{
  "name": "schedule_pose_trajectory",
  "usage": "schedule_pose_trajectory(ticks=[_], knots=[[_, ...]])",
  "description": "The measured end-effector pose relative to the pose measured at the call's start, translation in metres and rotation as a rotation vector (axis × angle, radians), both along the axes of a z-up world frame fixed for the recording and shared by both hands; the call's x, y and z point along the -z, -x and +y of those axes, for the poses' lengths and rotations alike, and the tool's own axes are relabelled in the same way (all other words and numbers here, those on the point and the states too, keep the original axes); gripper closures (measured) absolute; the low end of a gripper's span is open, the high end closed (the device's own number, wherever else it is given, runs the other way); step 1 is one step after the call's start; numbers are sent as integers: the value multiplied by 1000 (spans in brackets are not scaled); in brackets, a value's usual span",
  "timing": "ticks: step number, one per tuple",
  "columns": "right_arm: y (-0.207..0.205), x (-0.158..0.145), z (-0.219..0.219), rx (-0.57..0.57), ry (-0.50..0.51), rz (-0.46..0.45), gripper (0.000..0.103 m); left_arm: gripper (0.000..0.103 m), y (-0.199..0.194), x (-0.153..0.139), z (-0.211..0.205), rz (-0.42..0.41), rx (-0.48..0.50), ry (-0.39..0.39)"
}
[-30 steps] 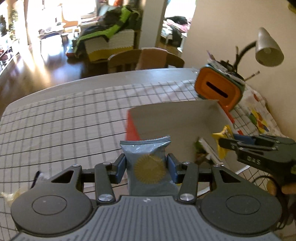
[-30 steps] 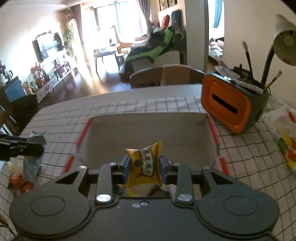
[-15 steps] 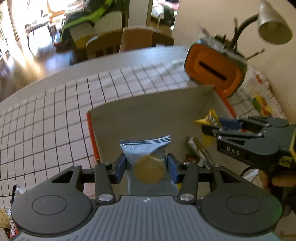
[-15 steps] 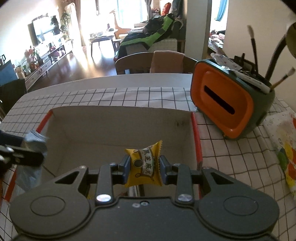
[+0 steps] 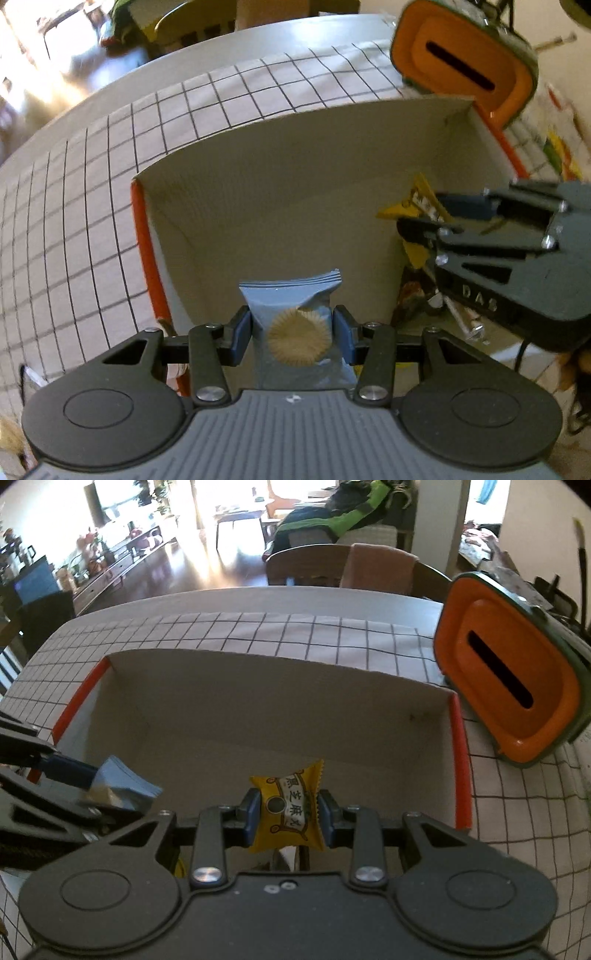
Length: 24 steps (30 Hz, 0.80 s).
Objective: Organize snacks
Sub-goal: 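Open the left gripper dropping the blue-grey packet while the right drops the yellow packet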
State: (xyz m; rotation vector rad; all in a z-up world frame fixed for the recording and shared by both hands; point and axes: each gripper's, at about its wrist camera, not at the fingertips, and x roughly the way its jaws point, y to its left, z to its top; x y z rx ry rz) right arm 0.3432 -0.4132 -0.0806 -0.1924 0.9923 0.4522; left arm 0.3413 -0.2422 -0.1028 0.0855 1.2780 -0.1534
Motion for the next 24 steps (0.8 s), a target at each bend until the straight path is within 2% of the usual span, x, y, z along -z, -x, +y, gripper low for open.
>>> schedule_pose_trajectory(ticks=[7, 11, 19, 24], knots=[[-2, -2, 3, -23, 28, 3, 70, 57, -1, 10, -8, 28, 15, -25], [-3, -3, 1, -23, 19, 11, 68, 55, -1, 8, -9, 22, 9, -4], [2, -16, -4, -18, -21, -4, 62, 42, 13, -10, 2, -45, 0, 49], [15, -28, -4, -20, -31, -24, 59, 42, 26, -26, 11, -105, -1, 77]])
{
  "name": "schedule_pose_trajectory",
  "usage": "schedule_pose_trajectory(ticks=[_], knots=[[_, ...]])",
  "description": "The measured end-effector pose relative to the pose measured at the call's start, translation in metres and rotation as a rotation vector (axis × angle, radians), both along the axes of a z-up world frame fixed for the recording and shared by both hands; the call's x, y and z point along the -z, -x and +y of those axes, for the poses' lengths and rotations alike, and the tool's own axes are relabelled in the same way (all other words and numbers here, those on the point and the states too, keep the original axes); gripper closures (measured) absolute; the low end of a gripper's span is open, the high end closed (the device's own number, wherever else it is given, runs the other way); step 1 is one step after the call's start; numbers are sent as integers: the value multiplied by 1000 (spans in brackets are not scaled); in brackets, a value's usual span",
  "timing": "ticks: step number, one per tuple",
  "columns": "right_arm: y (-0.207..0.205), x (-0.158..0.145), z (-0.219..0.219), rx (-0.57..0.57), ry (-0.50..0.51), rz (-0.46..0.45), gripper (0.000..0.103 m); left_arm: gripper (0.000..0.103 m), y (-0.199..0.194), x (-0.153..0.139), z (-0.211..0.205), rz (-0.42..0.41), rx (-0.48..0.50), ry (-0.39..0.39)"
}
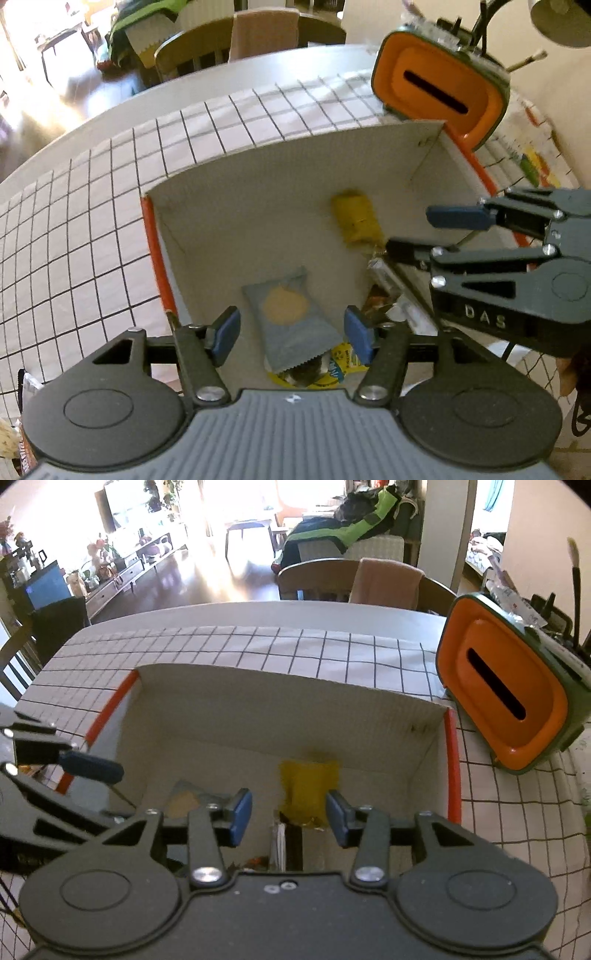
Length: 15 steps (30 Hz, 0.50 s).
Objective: Organize snacks
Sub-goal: 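Open the left gripper dropping the blue-grey packet while the right drops the yellow packet, then move both empty grippers back to the snack pile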
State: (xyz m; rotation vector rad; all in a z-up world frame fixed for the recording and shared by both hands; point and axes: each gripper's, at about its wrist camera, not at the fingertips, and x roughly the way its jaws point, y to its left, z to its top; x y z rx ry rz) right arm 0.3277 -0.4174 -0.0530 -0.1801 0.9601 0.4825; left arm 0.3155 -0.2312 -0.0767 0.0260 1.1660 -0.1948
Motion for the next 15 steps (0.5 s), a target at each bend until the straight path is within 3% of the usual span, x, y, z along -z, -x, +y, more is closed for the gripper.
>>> schedule_pose_trajectory(ticks=[6, 15], knots=[[19, -13, -1, -9, -32, -14, 58, 41, 15, -17, 13, -54, -4, 29], [52, -39, 5, 8, -70, -86, 41, 40, 46, -43, 29, -143, 12, 56]])
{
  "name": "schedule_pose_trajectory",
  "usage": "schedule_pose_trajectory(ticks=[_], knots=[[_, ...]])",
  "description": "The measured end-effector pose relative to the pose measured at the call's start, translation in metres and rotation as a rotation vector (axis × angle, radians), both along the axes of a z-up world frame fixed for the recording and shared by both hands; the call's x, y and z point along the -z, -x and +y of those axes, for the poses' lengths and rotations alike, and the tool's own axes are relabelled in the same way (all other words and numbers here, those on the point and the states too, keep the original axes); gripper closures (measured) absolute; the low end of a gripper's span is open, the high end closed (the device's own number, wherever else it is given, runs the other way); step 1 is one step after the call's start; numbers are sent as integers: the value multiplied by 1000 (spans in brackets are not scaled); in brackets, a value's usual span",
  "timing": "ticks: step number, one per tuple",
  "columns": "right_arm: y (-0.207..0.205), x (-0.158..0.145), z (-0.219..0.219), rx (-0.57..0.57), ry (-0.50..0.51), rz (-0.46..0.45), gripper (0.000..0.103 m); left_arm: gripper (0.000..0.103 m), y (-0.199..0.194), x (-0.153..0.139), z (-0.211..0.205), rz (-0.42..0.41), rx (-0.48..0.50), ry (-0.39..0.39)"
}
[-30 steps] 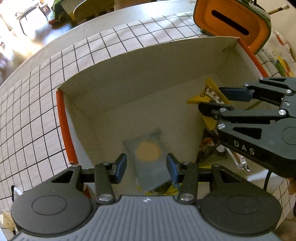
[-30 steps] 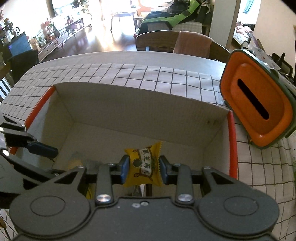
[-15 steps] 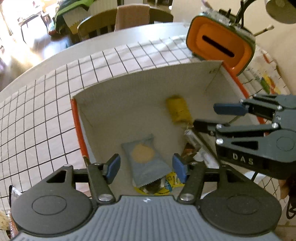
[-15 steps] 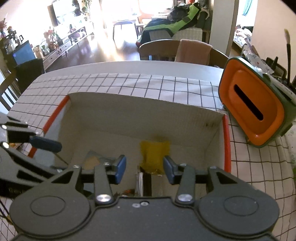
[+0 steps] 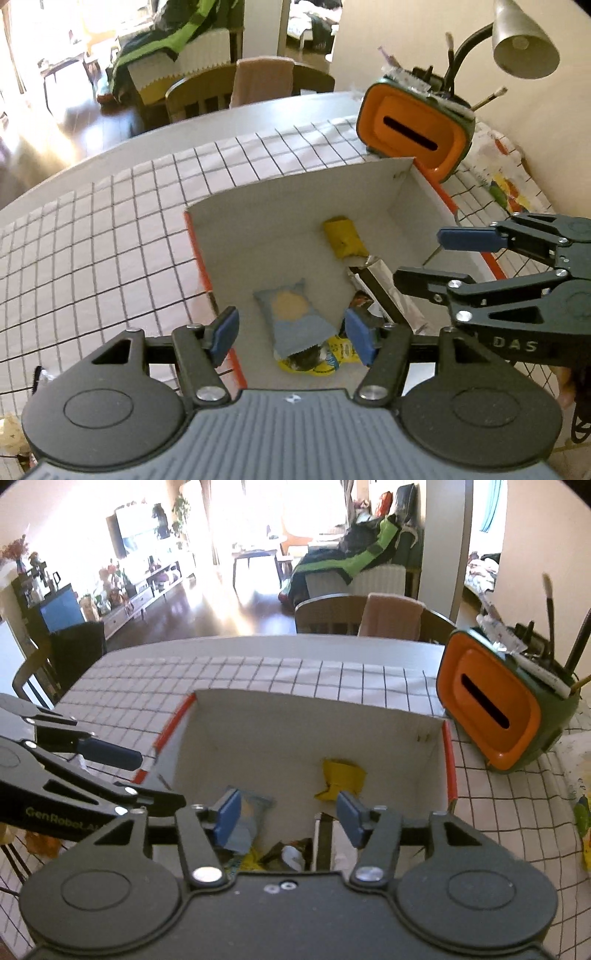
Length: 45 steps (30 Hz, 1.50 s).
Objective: Organize snacks
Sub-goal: 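Move both empty grippers back to the snack pile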
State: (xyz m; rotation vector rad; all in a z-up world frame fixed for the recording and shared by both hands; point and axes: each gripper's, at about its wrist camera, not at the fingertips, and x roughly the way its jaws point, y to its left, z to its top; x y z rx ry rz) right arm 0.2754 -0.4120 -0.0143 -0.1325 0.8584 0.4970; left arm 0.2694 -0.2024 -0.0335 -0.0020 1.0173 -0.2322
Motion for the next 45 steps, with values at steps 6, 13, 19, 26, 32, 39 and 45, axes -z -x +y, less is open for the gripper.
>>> schedule_pose_trajectory(ticks=[6, 13, 19, 26, 32, 39, 45], knots=[[21, -16, 9, -2, -48, -27, 21, 35, 25, -16, 22, -59, -10, 27], [47, -29, 32, -28, -93, -61, 9, 30, 55, -32, 54, -126, -23, 50], [64, -33, 55, -61, -140, -76, 3, 22, 86, -38, 86, -192, -41, 49], [81, -33, 88, -100, -171, -89, 0, 17, 122, -38, 129, -247, -80, 52], [99, -21, 127, -143, -138, -84, 0, 16, 151, -31, 171, -277, -124, 26], [112, -4, 166, -214, -123, -41, 0, 16, 174, -23, 220, -295, -187, -8], [118, 17, 193, -222, -118, 31, 0, 16, 188, -4, 261, -254, -264, -15]])
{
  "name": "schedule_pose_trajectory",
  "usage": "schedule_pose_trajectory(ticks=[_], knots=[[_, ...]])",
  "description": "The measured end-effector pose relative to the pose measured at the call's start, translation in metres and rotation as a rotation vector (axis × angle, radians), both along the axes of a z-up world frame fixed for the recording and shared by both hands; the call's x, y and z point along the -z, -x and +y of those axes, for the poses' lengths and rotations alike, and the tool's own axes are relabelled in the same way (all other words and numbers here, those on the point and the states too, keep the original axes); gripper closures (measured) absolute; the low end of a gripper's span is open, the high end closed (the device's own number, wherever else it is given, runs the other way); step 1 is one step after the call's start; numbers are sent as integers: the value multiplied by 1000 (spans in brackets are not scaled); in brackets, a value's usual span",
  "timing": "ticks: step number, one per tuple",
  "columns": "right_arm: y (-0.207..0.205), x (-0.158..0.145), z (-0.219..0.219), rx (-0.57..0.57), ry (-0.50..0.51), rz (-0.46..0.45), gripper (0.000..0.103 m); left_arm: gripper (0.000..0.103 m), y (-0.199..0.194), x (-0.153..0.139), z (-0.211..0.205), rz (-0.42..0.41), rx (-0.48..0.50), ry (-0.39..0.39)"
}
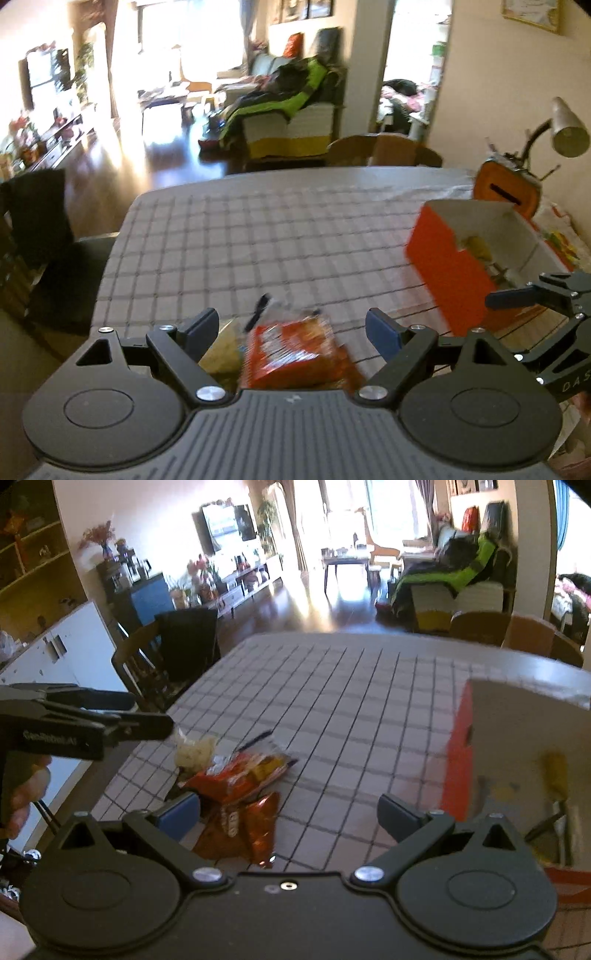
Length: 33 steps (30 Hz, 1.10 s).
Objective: Organize snacks
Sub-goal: 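Move both empty grippers back to the snack pile, then grasp the dark packet with the left gripper while the right grasps the red Oreo bag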
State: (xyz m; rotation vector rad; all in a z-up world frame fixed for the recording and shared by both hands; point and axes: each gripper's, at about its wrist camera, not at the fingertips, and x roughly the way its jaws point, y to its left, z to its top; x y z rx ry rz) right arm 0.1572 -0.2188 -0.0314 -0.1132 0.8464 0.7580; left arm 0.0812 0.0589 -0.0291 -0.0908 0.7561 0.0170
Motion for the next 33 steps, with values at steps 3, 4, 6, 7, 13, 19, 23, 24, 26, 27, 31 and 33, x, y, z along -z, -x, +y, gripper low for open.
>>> schedule_pose_trajectory(ticks=[3, 4, 6, 7, 13, 19, 23, 24, 26, 27, 31, 33], knots=[[4, 13, 17, -11, 21, 27, 0, 16, 5, 12, 18, 34, -30, 25], [5, 18, 24, -21, 30, 35, 0, 16, 6, 16, 24, 47, -36, 35], [8, 26, 36, -42, 49, 46, 0, 16, 10, 23, 31, 63, -55, 46], [9, 31, 42, -54, 61, 51, 0, 16, 13, 27, 35, 71, -62, 45], [7, 61, 74, -78, 141, 76, 1, 16, 20, 46, 43, 114, -68, 25], [3, 86, 96, -77, 219, 84, 1, 16, 20, 63, 54, 157, -78, 16], [3, 97, 106, -87, 242, 96, 5, 16, 14, 75, 63, 192, -96, 33], [3, 98, 108, -88, 247, 100, 6, 16, 12, 79, 64, 206, -93, 40], [2, 100, 112, -93, 251, 118, 10, 16, 9, 86, 65, 228, -74, 47], [2, 101, 114, -98, 249, 126, 12, 16, 7, 89, 65, 236, -61, 42], [4, 104, 121, -102, 277, 133, 21, 16, 2, 96, 64, 253, -22, 33], [4, 104, 120, -97, 268, 144, 25, 16, -2, 100, 64, 260, -13, 21]])
